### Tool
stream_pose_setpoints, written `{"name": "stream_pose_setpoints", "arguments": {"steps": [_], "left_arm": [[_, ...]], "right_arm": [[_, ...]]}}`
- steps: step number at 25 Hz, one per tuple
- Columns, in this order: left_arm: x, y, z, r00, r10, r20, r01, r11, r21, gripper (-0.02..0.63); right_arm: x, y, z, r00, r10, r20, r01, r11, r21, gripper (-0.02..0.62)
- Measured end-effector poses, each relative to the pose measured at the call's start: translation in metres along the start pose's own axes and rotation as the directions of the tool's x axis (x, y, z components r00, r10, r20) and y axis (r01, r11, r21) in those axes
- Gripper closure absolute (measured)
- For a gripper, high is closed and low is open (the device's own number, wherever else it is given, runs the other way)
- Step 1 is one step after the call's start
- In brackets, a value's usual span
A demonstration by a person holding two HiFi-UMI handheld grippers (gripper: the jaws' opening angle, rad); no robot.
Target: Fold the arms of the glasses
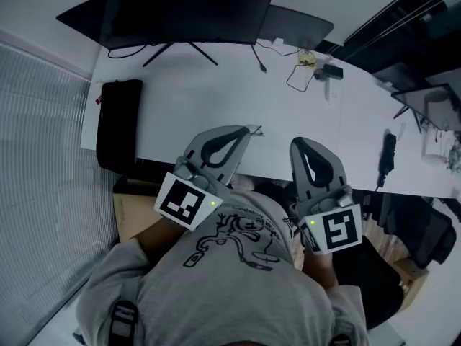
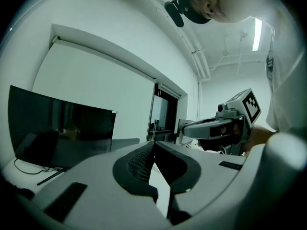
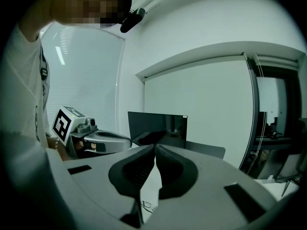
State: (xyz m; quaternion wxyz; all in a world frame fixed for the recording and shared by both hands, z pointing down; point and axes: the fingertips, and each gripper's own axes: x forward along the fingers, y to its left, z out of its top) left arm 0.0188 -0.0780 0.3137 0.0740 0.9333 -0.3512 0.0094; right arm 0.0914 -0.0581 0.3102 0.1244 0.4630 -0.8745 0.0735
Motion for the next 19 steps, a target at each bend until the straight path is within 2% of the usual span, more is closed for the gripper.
{"name": "stream_pose_setpoints", "arguments": {"steps": [7, 19], "left_arm": [[-0.0048, 0.0073, 0.0010, 0.999, 0.034, 0.004, -0.034, 0.999, -0.005, 0.586], [-0.0081, 0.0098, 0.0006, 1.000, 0.022, 0.004, -0.022, 1.000, 0.000, 0.585]], "right_arm": [[-0.0003, -0.0026, 0.0003, 1.000, -0.010, 0.003, 0.010, 1.000, -0.003, 0.578], [0.0031, -0.0004, 0.0005, 1.000, -0.016, 0.000, 0.016, 1.000, -0.012, 0.581]]}}
